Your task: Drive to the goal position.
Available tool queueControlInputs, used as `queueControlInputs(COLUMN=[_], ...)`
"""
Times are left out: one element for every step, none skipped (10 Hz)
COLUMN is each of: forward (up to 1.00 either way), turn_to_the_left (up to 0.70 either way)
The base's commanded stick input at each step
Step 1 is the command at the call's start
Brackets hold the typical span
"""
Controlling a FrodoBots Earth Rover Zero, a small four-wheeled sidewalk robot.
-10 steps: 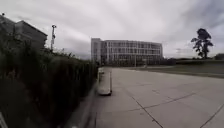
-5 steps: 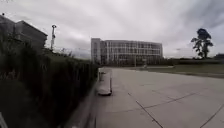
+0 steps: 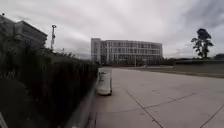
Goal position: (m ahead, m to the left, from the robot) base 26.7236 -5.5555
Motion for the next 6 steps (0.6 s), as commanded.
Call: queueControlInputs(forward=[0.00,0.00,0.00,0.00,0.00,0.00], turn_to_the_left=[0.03,0.00,0.00,0.00,0.00,0.00])
